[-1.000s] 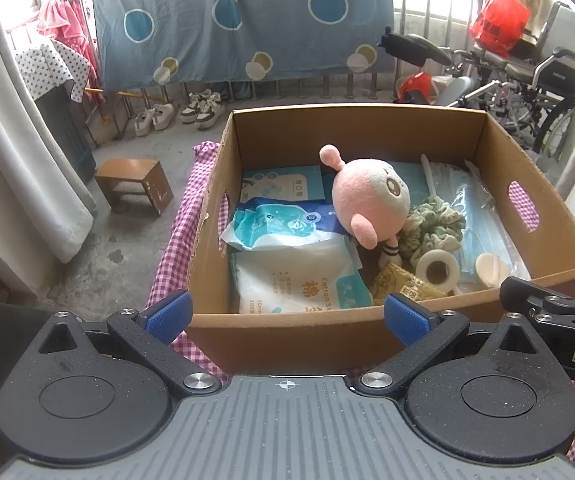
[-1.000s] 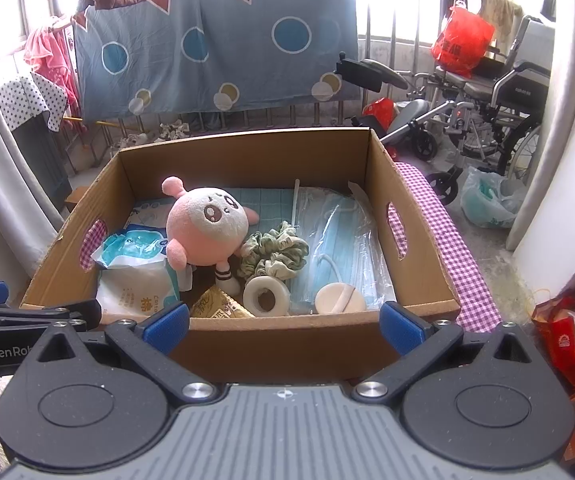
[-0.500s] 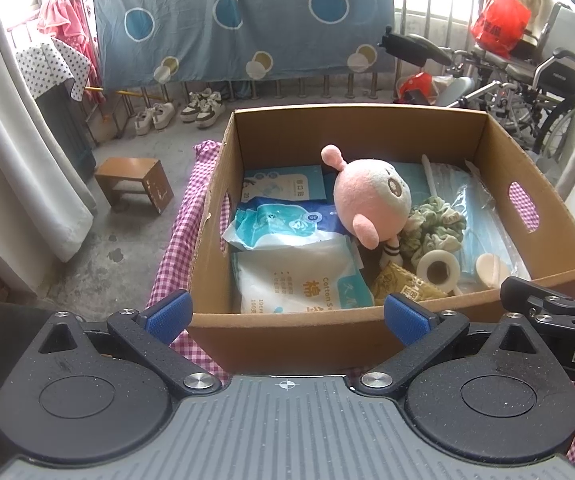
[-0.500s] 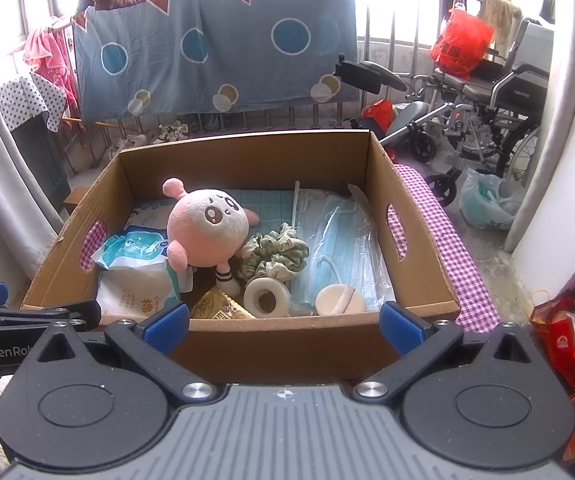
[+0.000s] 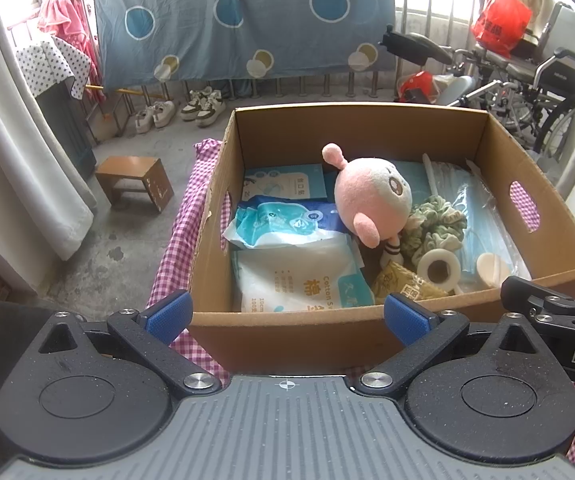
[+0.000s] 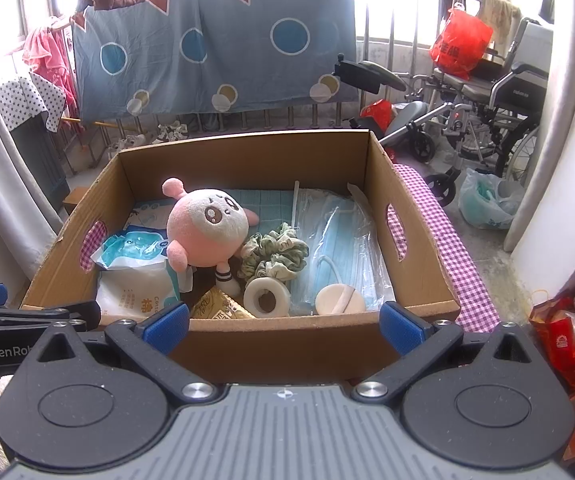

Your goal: Organize soft objects

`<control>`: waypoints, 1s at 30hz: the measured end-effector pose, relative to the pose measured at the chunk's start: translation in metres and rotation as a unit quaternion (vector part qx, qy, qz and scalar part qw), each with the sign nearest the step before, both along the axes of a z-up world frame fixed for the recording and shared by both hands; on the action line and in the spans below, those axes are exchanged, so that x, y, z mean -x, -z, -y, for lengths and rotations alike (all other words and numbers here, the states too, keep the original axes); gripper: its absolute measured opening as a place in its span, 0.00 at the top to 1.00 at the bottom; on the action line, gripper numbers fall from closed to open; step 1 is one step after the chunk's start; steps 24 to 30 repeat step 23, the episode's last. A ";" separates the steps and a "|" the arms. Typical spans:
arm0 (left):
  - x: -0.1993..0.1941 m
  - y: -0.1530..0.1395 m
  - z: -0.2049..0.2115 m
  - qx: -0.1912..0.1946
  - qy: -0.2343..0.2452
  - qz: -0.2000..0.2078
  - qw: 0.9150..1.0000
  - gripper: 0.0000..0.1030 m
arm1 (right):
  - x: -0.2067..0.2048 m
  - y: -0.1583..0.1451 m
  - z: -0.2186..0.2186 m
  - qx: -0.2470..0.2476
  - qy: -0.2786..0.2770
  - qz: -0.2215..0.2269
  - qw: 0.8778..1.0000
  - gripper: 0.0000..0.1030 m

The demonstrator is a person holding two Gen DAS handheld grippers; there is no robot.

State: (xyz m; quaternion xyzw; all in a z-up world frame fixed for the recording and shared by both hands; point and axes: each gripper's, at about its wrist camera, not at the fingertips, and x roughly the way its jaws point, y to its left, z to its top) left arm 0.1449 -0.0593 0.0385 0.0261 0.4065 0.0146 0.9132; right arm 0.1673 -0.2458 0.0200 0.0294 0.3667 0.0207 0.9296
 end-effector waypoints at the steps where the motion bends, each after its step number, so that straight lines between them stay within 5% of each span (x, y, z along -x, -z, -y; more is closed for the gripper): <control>1: 0.000 0.000 0.000 0.000 0.000 0.000 1.000 0.01 | 0.000 0.000 0.000 0.000 0.000 0.000 1.000 0.00; 30: 0.003 0.000 -0.003 0.002 -0.004 -0.001 1.000 0.01 | 0.002 -0.004 -0.005 0.001 0.001 0.002 1.000 0.00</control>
